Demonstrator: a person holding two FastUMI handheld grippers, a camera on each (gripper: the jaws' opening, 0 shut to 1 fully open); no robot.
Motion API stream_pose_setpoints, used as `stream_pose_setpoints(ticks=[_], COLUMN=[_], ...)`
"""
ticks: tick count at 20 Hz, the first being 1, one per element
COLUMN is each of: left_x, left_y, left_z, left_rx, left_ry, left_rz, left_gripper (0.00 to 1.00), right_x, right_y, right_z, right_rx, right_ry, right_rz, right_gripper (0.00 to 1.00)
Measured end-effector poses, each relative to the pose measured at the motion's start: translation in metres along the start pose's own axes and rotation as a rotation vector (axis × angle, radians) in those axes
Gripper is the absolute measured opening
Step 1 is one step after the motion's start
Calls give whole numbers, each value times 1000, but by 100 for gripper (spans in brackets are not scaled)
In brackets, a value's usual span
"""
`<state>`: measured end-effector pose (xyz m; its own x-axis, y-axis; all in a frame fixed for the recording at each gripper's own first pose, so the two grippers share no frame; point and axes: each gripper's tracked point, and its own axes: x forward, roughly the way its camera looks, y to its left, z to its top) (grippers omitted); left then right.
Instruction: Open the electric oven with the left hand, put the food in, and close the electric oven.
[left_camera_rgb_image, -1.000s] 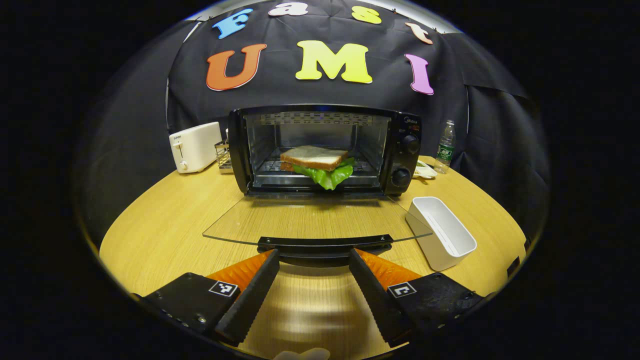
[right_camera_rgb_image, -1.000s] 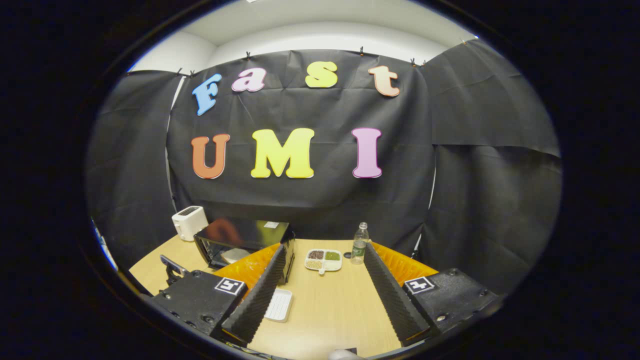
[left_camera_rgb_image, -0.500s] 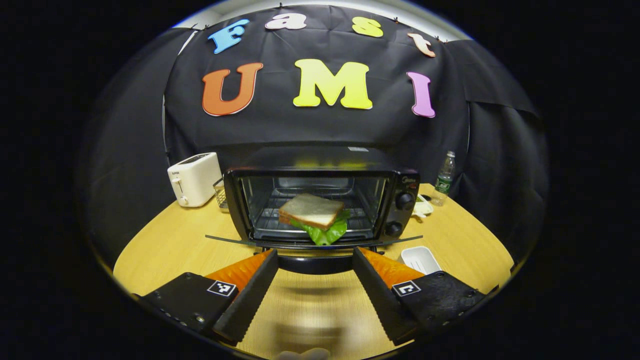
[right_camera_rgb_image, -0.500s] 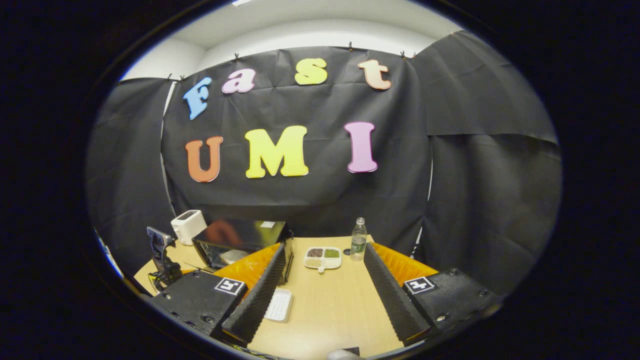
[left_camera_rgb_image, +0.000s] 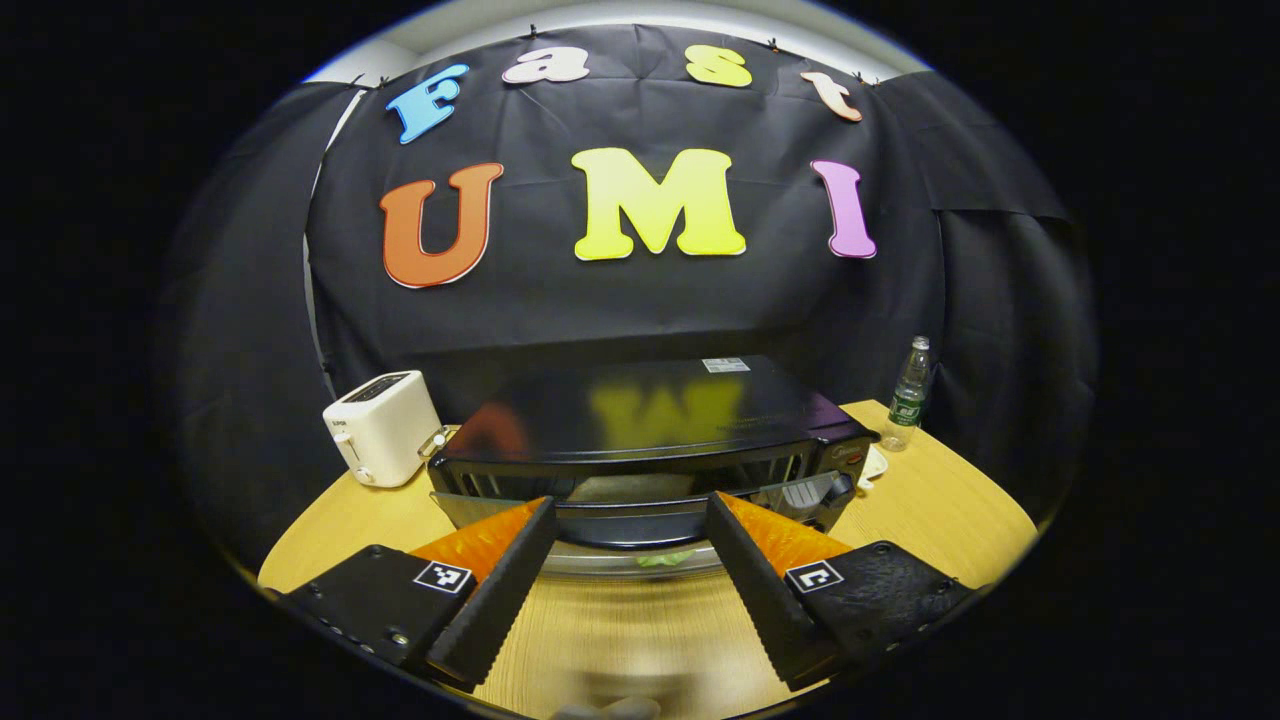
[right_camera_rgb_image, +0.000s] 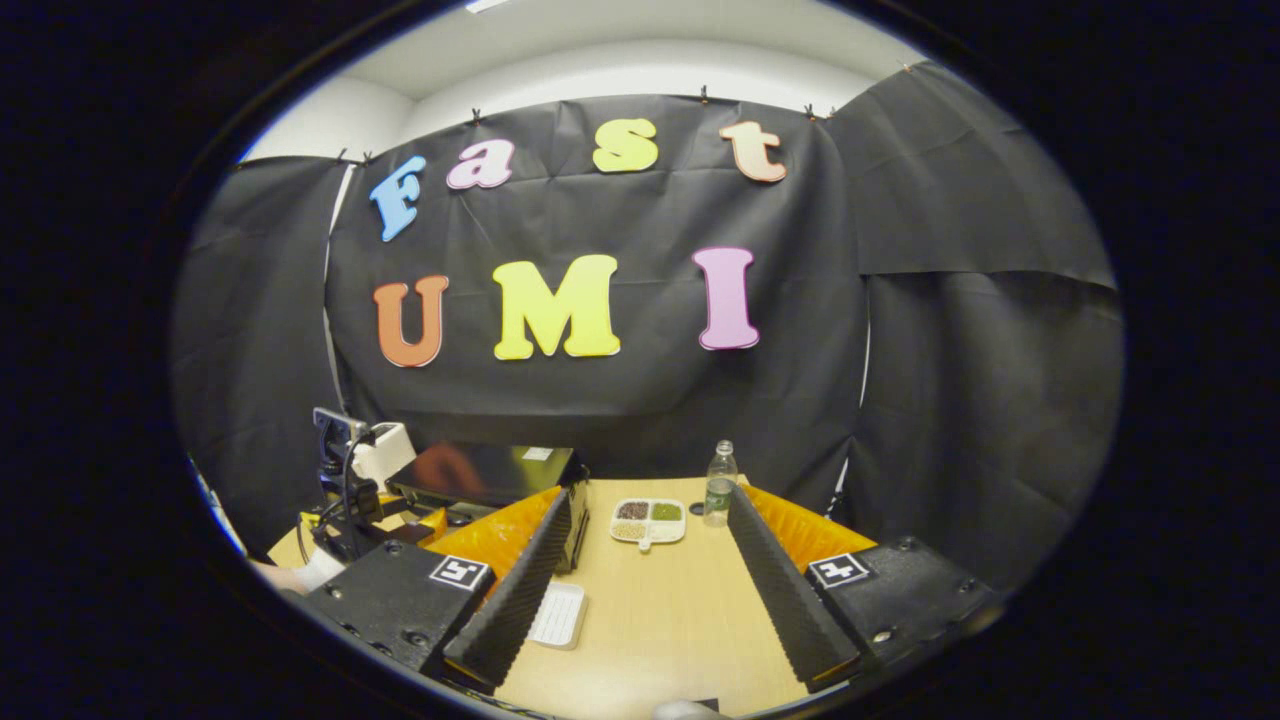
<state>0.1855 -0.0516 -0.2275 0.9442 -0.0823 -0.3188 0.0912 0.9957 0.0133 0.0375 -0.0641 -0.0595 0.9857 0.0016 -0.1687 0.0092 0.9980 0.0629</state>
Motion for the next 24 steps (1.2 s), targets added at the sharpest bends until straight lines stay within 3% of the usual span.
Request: stream_pose_setpoints(ticks=[4, 9, 18, 19, 20, 24], left_x=[0, -34, -164, -177, -190, -229], left_y=[4, 10, 38, 41, 45, 57], left_z=[3, 27, 107, 117, 126, 148], left_rx=[6, -11, -23, -28, -40, -73], left_ry=[0, -62, -225, -243, -260, -288], left_rz=[16, 35, 98, 104, 106, 116], left_gripper=[97, 97, 100, 97, 97, 97], right_x=[-1, -1, -4, -5, -6, -11], right_y=[0, 9, 46, 50, 55, 64], right_z=[1, 8, 40, 44, 46, 50], right_rx=[-6, -8, -20, -17, -11, -3], right_ry=[-3, -21, -115, -125, -129, -138], right_rz=[4, 30, 85, 90, 90, 73], right_gripper=[95, 95, 96, 96, 100, 95])
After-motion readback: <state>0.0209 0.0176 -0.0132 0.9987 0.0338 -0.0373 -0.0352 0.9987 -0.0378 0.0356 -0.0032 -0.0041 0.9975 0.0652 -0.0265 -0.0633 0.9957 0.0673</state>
